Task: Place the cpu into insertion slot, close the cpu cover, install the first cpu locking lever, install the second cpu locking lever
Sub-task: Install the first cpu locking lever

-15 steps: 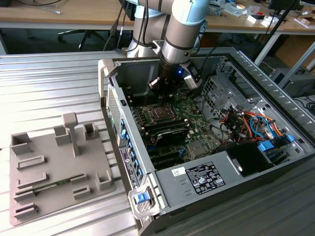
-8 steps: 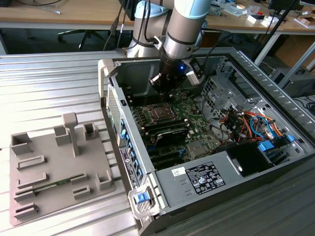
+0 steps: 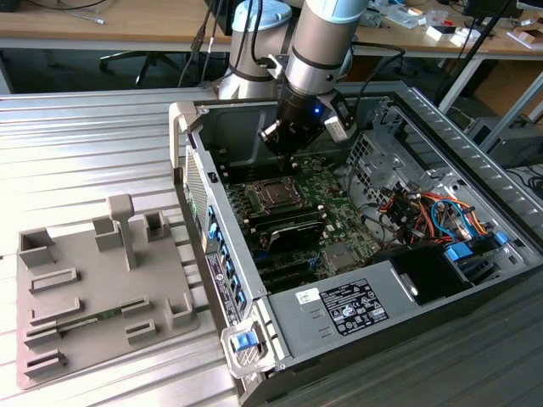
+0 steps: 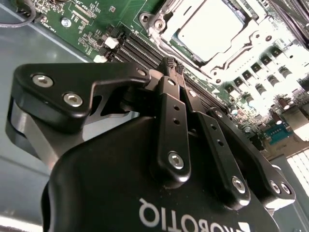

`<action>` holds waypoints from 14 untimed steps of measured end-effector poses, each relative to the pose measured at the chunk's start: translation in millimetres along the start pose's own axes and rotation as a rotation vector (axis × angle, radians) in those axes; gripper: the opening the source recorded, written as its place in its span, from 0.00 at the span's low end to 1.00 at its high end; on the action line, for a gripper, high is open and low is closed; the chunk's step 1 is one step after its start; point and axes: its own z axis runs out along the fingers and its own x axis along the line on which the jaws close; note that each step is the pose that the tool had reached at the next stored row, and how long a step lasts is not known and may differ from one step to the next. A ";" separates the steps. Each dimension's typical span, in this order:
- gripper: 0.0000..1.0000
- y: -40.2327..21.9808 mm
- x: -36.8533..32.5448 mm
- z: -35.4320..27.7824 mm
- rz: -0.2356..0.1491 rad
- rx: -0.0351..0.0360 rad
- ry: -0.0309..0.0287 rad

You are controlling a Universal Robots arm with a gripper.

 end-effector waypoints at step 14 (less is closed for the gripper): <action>0.11 -19.6 -1.4 -3.0 0.000 -0.0059 -0.0005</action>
